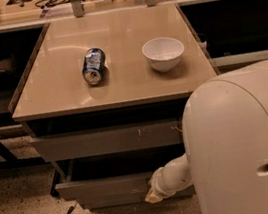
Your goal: Close middle drawer
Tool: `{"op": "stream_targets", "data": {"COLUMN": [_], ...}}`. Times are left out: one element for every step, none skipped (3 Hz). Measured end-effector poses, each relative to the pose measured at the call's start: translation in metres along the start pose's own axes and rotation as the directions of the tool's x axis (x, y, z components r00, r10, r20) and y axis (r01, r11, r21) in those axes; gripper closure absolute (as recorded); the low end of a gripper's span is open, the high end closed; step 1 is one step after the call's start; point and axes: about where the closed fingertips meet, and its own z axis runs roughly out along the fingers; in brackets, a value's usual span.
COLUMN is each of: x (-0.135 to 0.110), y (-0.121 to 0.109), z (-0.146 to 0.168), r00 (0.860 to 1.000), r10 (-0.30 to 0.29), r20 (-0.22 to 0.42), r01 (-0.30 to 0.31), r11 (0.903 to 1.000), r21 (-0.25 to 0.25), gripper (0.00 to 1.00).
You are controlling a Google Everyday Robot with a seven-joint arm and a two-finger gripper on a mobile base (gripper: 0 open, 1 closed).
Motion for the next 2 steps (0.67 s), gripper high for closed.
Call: {"op": "stream_targets", "data": {"x": [0.0000,0.0000], "y": [0.0001,0.0001], "z": [0.0001,0.0001], "r00": [1.000,1.000], "r10": [0.000,0.000], "r20": [0.000,0.000], "r01": [0.000,0.000], "r11": [1.0000,1.0000], "r21": [0.000,0.000], "gripper": [0.00,0.00]}}
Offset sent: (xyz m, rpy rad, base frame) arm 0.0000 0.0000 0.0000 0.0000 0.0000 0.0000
